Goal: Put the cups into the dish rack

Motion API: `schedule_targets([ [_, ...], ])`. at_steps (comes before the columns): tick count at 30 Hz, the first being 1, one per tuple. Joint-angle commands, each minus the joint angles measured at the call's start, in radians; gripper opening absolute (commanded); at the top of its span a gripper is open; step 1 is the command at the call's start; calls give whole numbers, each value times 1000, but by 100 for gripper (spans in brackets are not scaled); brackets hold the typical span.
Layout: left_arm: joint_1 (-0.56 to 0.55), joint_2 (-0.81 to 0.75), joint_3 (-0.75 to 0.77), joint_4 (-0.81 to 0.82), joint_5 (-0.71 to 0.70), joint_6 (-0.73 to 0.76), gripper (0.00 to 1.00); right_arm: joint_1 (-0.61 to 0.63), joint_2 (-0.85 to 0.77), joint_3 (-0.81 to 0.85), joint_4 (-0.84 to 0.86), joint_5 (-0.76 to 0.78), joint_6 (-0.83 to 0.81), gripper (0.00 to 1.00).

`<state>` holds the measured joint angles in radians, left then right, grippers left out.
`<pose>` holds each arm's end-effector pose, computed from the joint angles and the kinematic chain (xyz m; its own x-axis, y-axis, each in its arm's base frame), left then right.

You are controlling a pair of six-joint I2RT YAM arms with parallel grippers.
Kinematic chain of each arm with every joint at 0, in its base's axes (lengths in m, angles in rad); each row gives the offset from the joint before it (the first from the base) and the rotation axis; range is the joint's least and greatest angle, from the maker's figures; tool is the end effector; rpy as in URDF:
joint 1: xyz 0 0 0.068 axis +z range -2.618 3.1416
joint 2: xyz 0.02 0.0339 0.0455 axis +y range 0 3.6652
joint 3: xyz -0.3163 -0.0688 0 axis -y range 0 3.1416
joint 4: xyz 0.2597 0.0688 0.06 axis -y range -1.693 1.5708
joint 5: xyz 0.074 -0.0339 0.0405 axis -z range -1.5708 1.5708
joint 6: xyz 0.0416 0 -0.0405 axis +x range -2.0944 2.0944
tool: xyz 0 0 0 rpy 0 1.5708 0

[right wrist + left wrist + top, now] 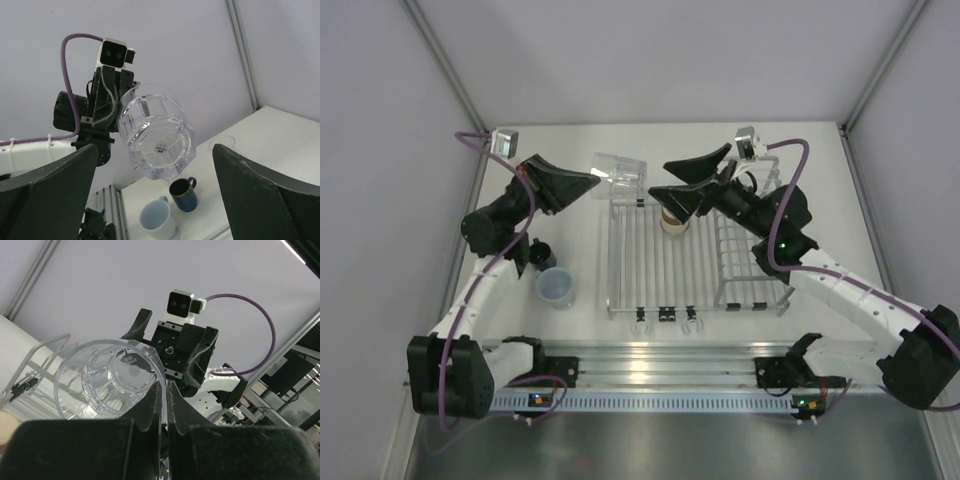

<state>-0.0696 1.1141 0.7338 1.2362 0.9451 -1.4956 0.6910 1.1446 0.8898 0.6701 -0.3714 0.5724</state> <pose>0.2056 -0.0481 0.4310 -0.5126 -0.5497 -0.6596 0.7941 -0.0113 -0.6077 0.1899 0.1766 0.4396 -0.1989 0.4905 -0.8485 -0.8827 0.2864 0.3725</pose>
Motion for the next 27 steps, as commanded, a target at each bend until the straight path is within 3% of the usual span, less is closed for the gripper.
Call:
schedule_targets([
  [1,2,-42,13,172,-34,-46,0,-10,42,3,147,-44,50,98],
  [27,-44,-28,-1,172,-65,-17,0,19,234,92,362,-83,162,97],
])
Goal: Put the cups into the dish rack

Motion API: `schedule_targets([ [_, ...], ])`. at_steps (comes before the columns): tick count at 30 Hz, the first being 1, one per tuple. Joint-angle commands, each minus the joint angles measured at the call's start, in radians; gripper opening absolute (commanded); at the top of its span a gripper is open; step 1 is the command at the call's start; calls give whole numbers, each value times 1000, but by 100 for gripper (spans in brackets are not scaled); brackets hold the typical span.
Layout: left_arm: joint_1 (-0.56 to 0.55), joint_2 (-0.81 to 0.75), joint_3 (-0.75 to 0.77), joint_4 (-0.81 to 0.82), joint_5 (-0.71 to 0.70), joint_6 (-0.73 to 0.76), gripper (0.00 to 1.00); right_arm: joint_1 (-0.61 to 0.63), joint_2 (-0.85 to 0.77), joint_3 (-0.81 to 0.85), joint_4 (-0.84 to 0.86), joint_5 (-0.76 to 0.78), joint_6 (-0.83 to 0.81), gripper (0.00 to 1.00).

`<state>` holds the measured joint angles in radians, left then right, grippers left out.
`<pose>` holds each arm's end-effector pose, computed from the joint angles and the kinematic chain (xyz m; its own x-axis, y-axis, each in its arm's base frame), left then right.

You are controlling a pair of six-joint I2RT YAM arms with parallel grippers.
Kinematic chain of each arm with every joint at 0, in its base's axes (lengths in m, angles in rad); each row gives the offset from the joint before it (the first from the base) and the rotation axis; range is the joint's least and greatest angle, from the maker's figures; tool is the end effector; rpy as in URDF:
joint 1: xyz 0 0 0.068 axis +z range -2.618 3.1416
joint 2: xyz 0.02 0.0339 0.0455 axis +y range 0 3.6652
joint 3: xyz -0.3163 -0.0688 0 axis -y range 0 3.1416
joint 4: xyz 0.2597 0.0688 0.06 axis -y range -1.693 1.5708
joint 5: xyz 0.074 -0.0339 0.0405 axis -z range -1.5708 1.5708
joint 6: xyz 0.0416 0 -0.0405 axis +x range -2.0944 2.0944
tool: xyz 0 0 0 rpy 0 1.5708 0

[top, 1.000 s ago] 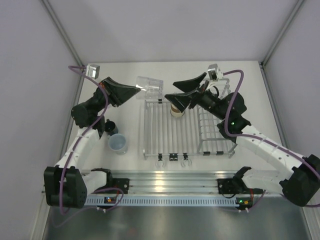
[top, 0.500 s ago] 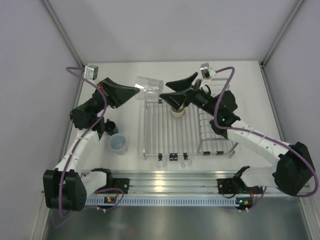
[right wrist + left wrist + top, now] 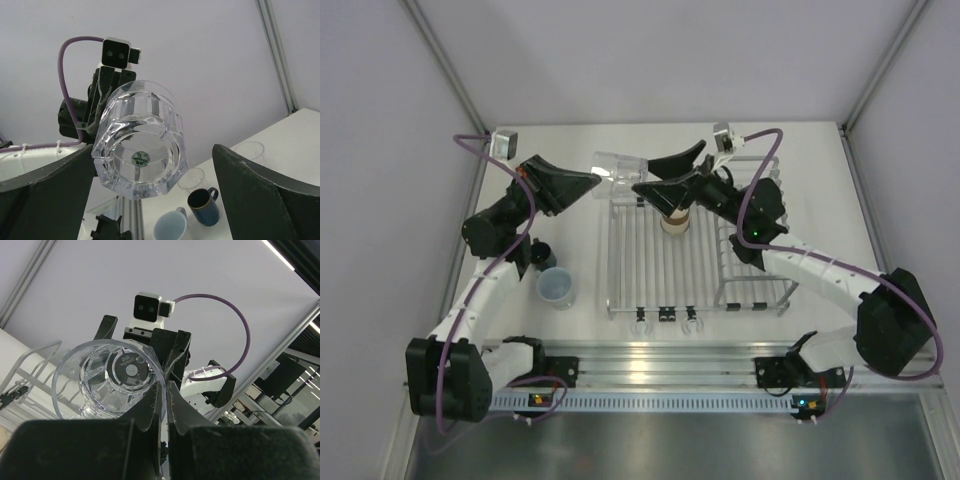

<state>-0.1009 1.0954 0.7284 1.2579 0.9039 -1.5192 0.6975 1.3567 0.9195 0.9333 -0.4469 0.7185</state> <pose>0.1976 -0.0529 0.4351 -0.5132 -0.5689 -0.6426 0.8012 -0.0491 -0.5964 0.2272 0.2139 0.4201 -0.2984 0.5244 -0.7975 -0.8955 0.1353 0.4240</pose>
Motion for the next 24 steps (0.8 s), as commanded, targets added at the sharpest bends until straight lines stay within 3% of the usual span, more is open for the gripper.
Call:
schedule_targets([
  [1,-14,-8,3,150,-23,5,0,16,25,65,102,-7,15,97],
  [6,-19,-3,-9,150,-22,13,0,31,38,104,101,-9,9,95],
  [8,-20,-3,-15,150,-23,19,0,36,39,119,92,-12,2,88],
  [9,-20,-3,-17,150,-23,22,0,40,42,124,88,-13,1,81],
  [10,-20,-3,-18,150,-23,22,0,42,45,127,87,-15,-2,63],
  [12,-20,-2,-23,150,-23,25,0,48,53,134,78,-22,-8,50],
  [13,-20,1,-23,150,-23,27,0,50,56,142,72,-30,-10,38],
  [16,-20,1,-24,150,-22,33,0,56,64,145,58,-36,-10,14],
  [24,-20,12,-20,150,-25,45,0,69,64,142,-1,-9,-34,0],
])
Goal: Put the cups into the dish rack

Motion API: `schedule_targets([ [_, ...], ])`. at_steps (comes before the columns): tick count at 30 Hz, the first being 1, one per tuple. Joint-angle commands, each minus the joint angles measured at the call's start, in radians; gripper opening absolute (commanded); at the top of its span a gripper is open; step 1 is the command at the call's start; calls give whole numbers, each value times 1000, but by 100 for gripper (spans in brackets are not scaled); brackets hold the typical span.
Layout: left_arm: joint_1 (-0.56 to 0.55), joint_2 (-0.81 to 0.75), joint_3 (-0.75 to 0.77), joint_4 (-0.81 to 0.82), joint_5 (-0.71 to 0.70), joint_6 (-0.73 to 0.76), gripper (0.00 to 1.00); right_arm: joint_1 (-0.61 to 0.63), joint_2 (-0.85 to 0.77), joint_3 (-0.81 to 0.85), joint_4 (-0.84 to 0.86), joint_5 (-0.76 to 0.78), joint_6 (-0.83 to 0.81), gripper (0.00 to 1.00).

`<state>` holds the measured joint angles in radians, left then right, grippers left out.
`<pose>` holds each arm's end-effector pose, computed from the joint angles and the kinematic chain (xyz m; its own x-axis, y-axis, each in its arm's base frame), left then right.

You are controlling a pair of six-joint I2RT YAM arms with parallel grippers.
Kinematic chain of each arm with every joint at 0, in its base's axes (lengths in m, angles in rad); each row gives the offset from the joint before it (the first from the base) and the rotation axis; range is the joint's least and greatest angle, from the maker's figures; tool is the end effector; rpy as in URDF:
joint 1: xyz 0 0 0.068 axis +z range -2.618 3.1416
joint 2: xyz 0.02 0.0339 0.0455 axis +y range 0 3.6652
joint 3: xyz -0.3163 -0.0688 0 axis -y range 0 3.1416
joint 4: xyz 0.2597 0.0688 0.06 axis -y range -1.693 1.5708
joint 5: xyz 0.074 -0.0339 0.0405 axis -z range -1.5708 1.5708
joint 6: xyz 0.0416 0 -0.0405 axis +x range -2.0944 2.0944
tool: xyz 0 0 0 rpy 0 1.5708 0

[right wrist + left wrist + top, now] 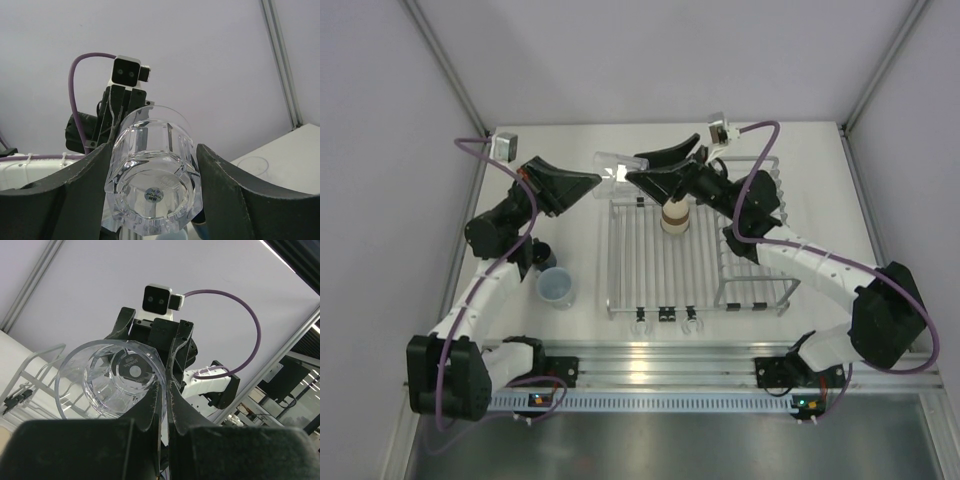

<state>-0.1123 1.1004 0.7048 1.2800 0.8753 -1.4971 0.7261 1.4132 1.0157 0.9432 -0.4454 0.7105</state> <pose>0.1983 -0.0545 0.4286 -0.4972 -0.5870 -0.6389 0.8075 -0.0436 -0.5883 0.2337 0.2314 0.4386 -0.2762 0.5419 -0.7938 -0.9161 0.1014 0.3880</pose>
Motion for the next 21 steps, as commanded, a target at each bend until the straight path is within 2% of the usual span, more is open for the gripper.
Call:
schedule_targets([
  [1,-9,6,1,128,1,29,0,42,6,49,-27,-4,-35,0],
  [5,-9,12,1,128,1,34,28,44,-10,43,-81,28,-62,0],
  [6,-9,13,1,128,7,35,43,44,-19,40,-90,36,-69,0],
  [7,-9,16,2,128,11,35,47,44,-26,35,-104,54,-88,0],
  [9,-9,18,1,128,14,37,52,44,-43,34,-141,71,-104,0],
  [15,-9,7,-5,56,31,84,56,41,-89,29,-211,129,-167,0],
  [16,-9,0,-5,12,37,140,56,39,-97,29,-222,142,-174,0],
  [20,-9,-92,-2,-389,39,394,56,19,-144,32,-283,177,-213,0],
  [21,-9,-126,-2,-440,33,438,55,15,-154,32,-296,180,-221,0],
])
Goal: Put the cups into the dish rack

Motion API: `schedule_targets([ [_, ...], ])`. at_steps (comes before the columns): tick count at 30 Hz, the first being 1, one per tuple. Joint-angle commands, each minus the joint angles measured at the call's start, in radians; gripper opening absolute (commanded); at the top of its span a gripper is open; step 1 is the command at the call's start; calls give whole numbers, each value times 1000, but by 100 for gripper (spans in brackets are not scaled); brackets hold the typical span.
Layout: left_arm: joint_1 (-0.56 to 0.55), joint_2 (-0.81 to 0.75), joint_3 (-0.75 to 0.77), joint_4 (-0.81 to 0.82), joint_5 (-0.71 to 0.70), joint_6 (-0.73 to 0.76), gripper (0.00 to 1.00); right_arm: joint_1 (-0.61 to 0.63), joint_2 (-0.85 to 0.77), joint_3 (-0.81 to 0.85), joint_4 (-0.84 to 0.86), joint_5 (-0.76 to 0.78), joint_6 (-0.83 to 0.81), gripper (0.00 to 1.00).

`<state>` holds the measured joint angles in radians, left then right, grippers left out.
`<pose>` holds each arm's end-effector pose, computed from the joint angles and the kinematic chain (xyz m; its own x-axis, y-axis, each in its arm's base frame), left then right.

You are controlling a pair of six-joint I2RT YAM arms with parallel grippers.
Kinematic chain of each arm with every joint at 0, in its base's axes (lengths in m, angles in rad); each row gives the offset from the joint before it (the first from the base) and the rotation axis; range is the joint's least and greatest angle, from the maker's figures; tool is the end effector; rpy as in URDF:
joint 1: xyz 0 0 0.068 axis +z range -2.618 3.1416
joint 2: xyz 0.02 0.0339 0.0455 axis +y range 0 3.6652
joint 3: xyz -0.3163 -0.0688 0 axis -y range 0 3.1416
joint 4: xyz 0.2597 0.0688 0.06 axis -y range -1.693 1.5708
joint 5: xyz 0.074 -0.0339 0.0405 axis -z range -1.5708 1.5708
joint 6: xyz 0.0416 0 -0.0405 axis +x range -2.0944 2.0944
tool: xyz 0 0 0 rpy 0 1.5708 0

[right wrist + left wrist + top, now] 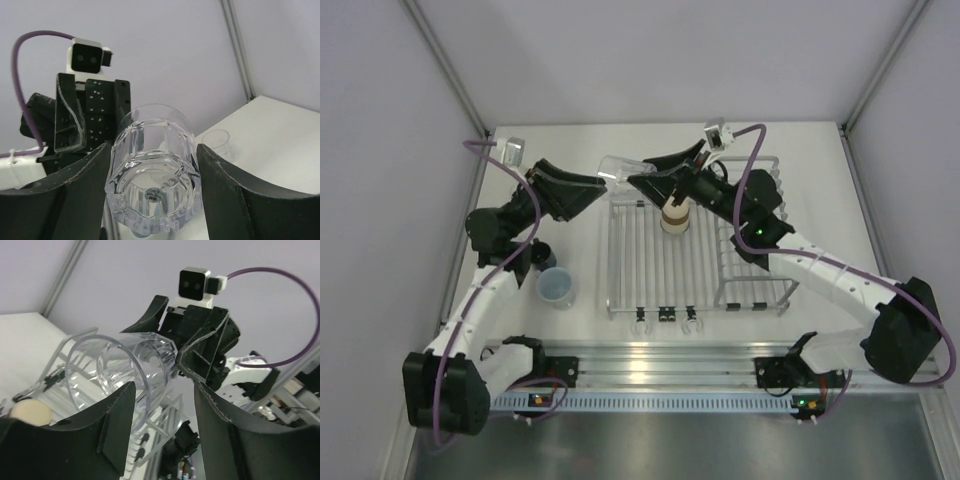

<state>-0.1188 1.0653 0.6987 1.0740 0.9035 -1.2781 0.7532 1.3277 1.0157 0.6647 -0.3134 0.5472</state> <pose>0.2013 -0.0569 0.4180 -0.4516 -0.5428 -0.7081 0.8100 0.0831 -0.5804 0.2218 0.2255 0.4371 -0.2332 0.4599 -0.8568 -0.8670 0.3007 0.3973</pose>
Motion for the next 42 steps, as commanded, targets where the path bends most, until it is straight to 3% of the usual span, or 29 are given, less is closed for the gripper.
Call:
schedule_targets([
  [1,-2,-105,1,-276,0,285,55,-18,-74,35,-40,53,-70,0],
  [8,-2,-171,-7,-655,-87,572,56,-60,-134,70,-204,82,-161,0],
  [13,-2,-203,109,-1065,-353,846,58,-60,-134,138,-387,131,-274,0],
  [17,-2,-179,212,-1210,-530,954,58,-48,-96,185,-528,175,-342,0],
  [22,-2,-114,323,-1318,-744,1054,57,24,-6,291,-713,347,-440,0],
  [26,-2,-117,308,-1347,-863,1083,57,83,128,406,-850,451,-466,0],
  [32,-2,-142,275,-1353,-893,1094,57,169,338,552,-996,569,-494,0],
  [42,-2,-163,254,-1359,-930,1102,58,183,571,733,-1157,640,-471,0],
])
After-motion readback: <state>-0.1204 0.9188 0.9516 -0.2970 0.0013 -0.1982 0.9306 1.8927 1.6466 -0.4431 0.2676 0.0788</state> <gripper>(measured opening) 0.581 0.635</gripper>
